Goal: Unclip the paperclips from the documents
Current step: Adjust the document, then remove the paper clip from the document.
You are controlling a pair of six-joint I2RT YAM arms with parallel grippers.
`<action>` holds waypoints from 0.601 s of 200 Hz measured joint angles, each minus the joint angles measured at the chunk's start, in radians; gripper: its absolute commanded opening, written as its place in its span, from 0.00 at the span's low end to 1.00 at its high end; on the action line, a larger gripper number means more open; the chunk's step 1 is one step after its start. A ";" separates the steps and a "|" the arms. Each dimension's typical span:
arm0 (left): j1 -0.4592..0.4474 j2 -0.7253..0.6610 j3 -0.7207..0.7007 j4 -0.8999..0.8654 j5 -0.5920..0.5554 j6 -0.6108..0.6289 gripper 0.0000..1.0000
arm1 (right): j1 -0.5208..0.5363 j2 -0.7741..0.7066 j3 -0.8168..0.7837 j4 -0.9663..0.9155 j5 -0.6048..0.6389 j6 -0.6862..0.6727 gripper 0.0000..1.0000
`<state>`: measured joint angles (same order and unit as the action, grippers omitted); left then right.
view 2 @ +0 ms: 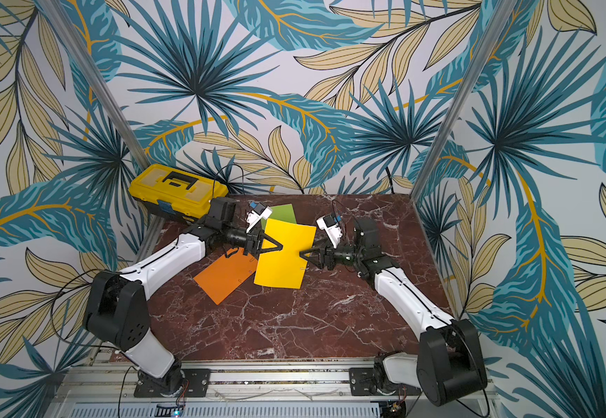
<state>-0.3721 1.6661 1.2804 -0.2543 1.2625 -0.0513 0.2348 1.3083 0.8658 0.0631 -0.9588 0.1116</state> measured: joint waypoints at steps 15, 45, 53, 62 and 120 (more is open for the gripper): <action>0.001 0.000 0.000 0.001 0.002 0.000 0.00 | -0.002 0.000 -0.001 -0.001 0.000 0.000 0.55; 0.001 -0.005 -0.001 0.001 0.002 0.000 0.00 | -0.007 0.001 -0.004 0.000 -0.007 0.004 0.52; 0.001 -0.008 -0.002 0.001 0.002 0.001 0.00 | -0.008 0.003 -0.004 0.000 -0.011 0.008 0.52; 0.002 -0.013 -0.003 0.001 0.003 0.001 0.00 | -0.008 0.006 -0.004 0.005 -0.018 0.011 0.50; 0.007 -0.019 -0.005 0.003 0.002 0.002 0.00 | -0.011 0.021 -0.005 0.022 -0.064 0.034 0.38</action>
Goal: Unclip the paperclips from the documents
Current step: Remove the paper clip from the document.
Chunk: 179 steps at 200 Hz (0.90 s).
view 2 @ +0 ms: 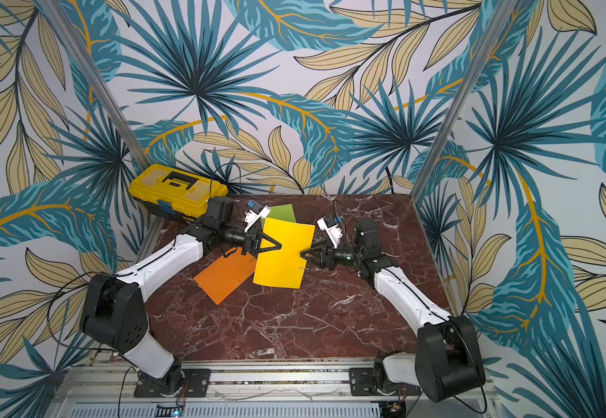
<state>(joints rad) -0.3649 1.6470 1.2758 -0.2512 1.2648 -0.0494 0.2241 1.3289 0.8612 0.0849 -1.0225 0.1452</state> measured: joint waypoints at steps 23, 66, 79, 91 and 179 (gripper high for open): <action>0.002 0.000 0.000 0.000 0.000 0.000 0.00 | 0.000 0.000 -0.002 0.006 -0.008 0.004 0.33; 0.009 0.000 -0.006 0.000 -0.001 0.000 0.00 | -0.002 0.000 -0.005 0.017 -0.023 0.011 0.23; 0.010 0.000 -0.006 0.000 -0.001 0.000 0.00 | -0.002 0.000 -0.007 0.019 -0.024 0.013 0.20; 0.010 0.000 -0.006 0.000 -0.001 0.000 0.00 | -0.003 0.000 -0.008 0.020 -0.026 0.012 0.17; 0.013 0.000 -0.008 0.000 -0.004 0.001 0.00 | -0.010 -0.001 -0.011 0.023 -0.035 0.021 0.06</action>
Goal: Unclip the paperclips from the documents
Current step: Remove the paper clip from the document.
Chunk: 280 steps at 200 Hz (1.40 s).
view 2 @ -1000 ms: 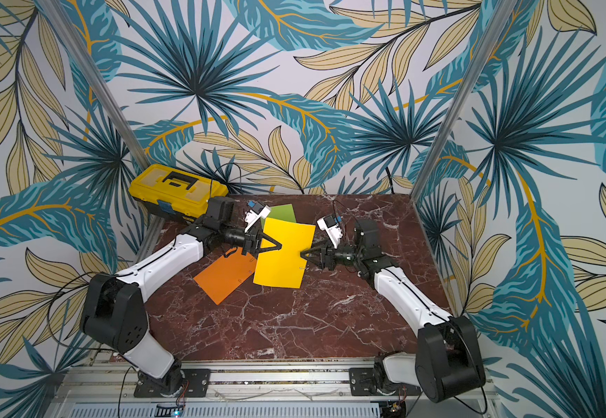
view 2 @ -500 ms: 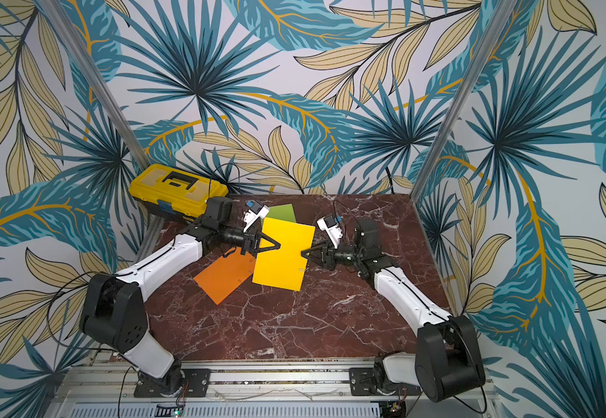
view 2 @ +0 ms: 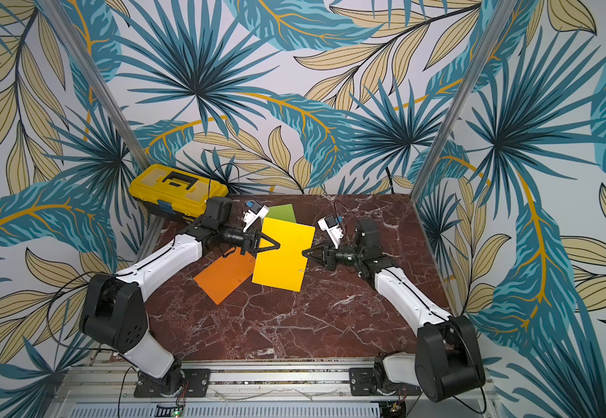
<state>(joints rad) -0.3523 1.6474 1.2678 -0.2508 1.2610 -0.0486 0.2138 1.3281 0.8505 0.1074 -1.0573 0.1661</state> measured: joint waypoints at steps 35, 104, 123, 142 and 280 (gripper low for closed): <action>0.000 0.000 -0.001 0.000 0.000 0.004 0.00 | 0.000 0.000 0.000 0.000 -0.007 0.005 0.00; 0.000 0.000 -0.005 0.001 -0.002 0.017 0.00 | 0.000 0.002 0.000 -0.004 -0.010 0.004 0.00; 0.000 0.000 -0.006 0.001 -0.005 0.019 0.00 | -0.001 0.002 0.000 -0.007 -0.010 0.001 0.00; 0.000 0.000 -0.009 0.001 -0.005 0.020 0.00 | -0.001 0.002 0.000 -0.012 -0.010 -0.002 0.00; 0.000 0.000 -0.009 -0.001 -0.008 0.042 0.00 | -0.006 0.002 0.002 -0.027 -0.010 -0.008 0.00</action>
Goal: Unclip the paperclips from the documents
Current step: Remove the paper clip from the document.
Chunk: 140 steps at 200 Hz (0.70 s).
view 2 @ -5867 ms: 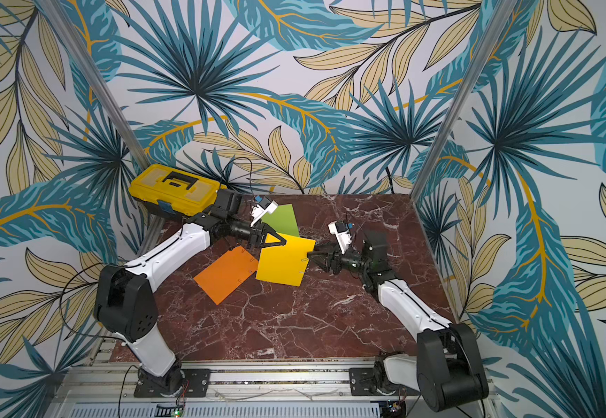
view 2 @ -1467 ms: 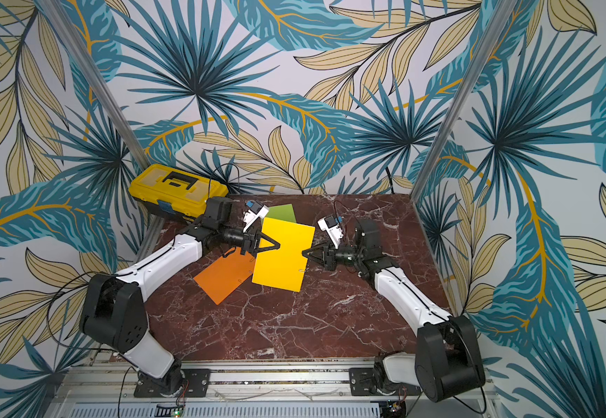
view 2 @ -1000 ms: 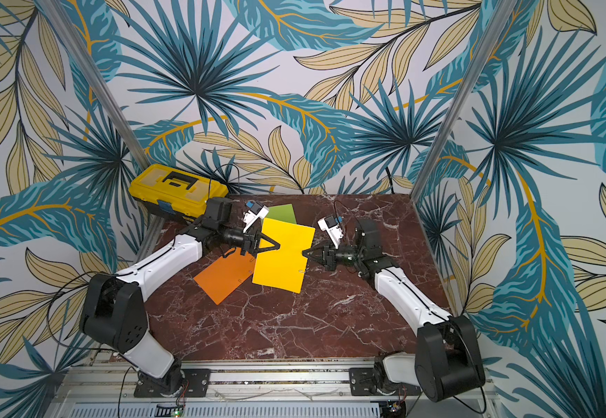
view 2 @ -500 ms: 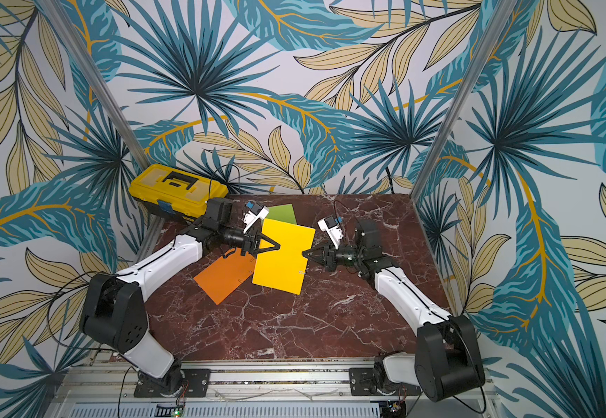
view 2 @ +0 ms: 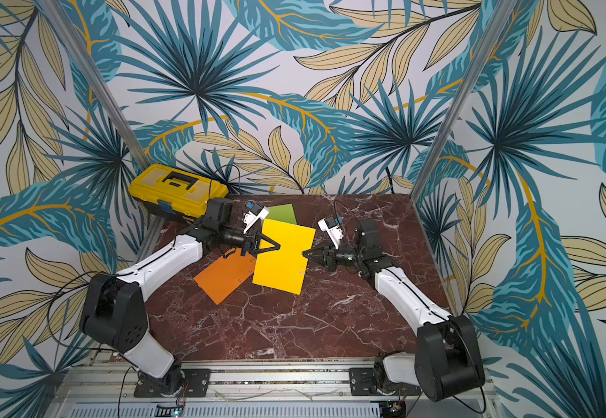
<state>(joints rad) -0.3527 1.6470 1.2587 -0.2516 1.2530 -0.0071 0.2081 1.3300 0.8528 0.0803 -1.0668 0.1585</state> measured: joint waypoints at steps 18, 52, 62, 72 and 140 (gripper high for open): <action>-0.001 0.000 0.000 0.000 0.000 0.000 0.00 | -0.001 0.000 0.000 0.000 0.000 -0.002 0.00; -0.002 0.000 0.000 0.000 0.000 0.003 0.00 | -0.005 0.000 0.000 -0.001 0.000 -0.003 0.00; -0.003 0.000 0.000 0.000 0.000 0.003 0.00 | -0.005 0.000 0.000 -0.002 0.000 -0.003 0.00; -0.003 0.000 0.000 0.000 0.000 0.004 0.00 | -0.006 0.000 0.000 -0.003 0.000 -0.003 0.00; -0.004 0.000 0.000 0.000 -0.001 0.018 0.00 | -0.008 0.000 0.000 -0.003 0.000 -0.003 0.00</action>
<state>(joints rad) -0.3565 1.6470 1.2587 -0.2516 1.2522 0.0105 0.1997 1.3300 0.8528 0.0769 -1.0668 0.1555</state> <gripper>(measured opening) 0.047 0.045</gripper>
